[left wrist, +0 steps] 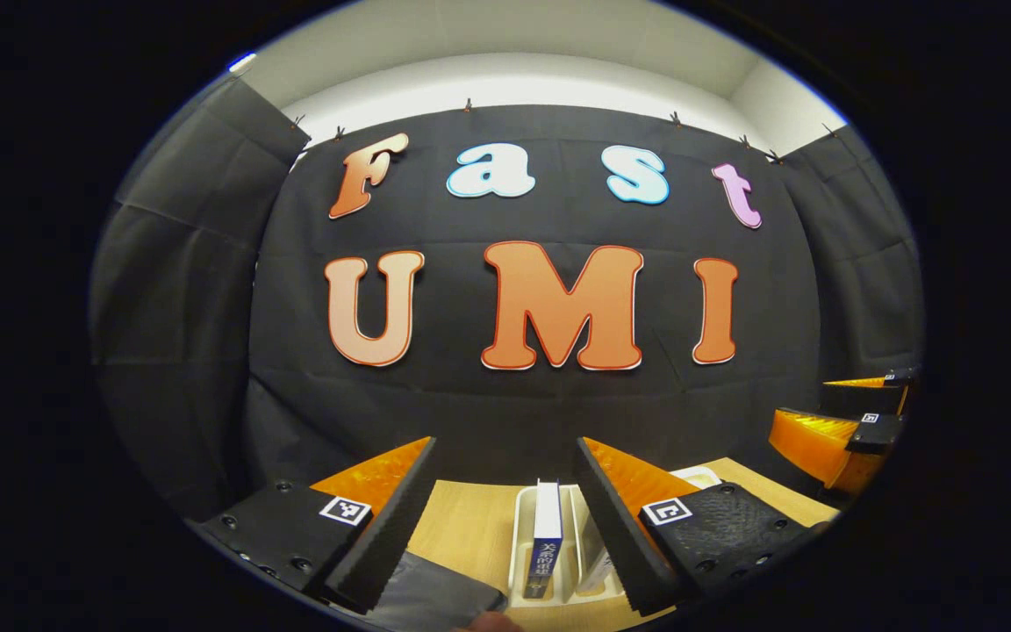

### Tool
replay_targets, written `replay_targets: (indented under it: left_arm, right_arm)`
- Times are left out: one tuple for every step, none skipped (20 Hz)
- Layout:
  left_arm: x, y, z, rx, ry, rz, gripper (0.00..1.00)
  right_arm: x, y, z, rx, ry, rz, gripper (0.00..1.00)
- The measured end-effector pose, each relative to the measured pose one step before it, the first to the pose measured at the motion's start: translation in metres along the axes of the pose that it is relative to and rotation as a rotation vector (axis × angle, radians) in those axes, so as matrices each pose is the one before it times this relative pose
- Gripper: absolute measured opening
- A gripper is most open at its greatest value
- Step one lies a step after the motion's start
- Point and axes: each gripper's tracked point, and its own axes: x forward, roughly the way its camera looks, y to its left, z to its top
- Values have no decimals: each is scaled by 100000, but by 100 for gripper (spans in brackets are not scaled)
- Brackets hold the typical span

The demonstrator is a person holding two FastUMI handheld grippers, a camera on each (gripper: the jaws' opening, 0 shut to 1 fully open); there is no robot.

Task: Open the schoolbag, grab two books from the bookshelf and put them into the schoolbag.

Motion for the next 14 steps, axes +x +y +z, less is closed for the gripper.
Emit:
replay_targets:
  left_arm:
    - [-97, 373, 127, 1252, -160, 973, 97]
    - [-135, 160, -69, 1042, -111, 609, 96]
    - [-269, 143, -112, 1189, 558, 701, 96]
    - [-101, 204, -370, 1478, 633, 968, 96]
    - [-81, 127, -537, 1957, 1145, 591, 96]
    - [-256, 367, -909, 3101, 1946, 1855, 96]
    - [-6, 438, -862, 2903, 1706, 1638, 96]
    - [-91, -361, -1264, 2893, 2433, 190, 100]
    - [-45, -162, -1204, 2936, 2312, 631, 97]
    - [-165, -215, -1464, 3754, 2849, 229, 97]
    - [-113, -288, -1343, 3943, 2718, 685, 97]
    - [15, -306, -1370, 3451, 2155, 596, 97]
    - [15, -455, -1152, 3004, 2205, 472, 97]
    - [-21, -488, -1345, 2875, 2182, 867, 97]
  right_arm:
    - [85, -204, 159, -40, -246, 81, 98]
    - [149, -224, 83, -108, -420, -154, 98]
    - [128, -146, 73, -103, -238, 33, 97]
    - [122, -212, 87, 64, -255, 320, 97]
    - [98, -151, 76, -88, -131, 356, 97]
    - [-3, -33, -65, -336, -165, 197, 97]
    - [169, -160, 86, -436, -347, 264, 97]
    - [147, -153, 63, -560, -296, 255, 97]
    - [37, -44, 30, -435, -151, 631, 97]
    - [71, -16, -111, -513, 156, 674, 97]
    - [131, -64, -88, -253, 208, 851, 97]
    - [-16, -35, 14, -362, -32, 911, 97]
    - [28, -142, -8, -540, -2, 559, 97]
    - [-65, -191, -144, -710, -68, 625, 97]
